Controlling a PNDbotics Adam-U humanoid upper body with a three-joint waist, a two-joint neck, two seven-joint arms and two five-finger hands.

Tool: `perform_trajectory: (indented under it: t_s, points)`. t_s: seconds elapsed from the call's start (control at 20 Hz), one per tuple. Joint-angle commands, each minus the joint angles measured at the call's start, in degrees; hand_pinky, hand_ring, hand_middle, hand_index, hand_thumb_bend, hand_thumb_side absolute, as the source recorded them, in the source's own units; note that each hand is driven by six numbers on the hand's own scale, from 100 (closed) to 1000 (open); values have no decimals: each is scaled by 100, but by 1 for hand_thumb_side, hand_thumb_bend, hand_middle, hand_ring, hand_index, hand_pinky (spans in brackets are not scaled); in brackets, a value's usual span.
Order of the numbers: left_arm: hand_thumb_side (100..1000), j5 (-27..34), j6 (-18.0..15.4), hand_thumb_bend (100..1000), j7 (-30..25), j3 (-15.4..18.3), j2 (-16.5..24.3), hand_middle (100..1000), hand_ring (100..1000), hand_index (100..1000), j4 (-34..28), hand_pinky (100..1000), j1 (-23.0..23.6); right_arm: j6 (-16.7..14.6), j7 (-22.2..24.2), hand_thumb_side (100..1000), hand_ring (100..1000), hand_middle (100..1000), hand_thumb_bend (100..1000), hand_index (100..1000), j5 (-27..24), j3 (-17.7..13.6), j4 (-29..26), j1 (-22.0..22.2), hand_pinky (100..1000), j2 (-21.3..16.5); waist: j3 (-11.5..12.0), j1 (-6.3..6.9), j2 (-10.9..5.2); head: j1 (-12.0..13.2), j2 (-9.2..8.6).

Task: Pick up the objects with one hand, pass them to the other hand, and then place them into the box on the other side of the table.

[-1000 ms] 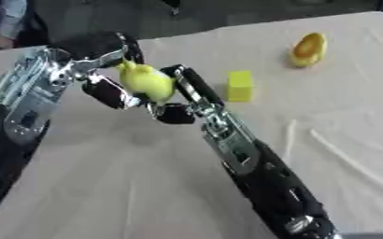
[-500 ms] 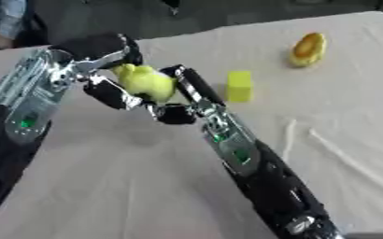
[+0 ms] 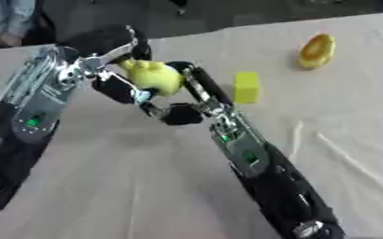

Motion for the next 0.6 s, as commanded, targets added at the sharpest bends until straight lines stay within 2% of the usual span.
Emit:
perform_trajectory:
  t_s: [0.05,0.35,0.6]
  points:
    - [224,-28,68,307,138,157,117,546,649,452,-248,742,-48,-2,125,369,847,788,477,834,115,-55,-110,-92,851,-112,2,-6,-92,79,7]
    - [228,251,398,310,437,413,299,554,643,450,-779,740,167,121,150,374,847,791,479,833,153,-120,-115,-70,850,-300,8,-34,-96,144,7]
    - [234,942,1065,298,1217,811,491,555,630,445,-1312,735,393,219,149,353,846,791,494,829,89,-136,-176,-47,849,-533,15,-75,-88,254,7]
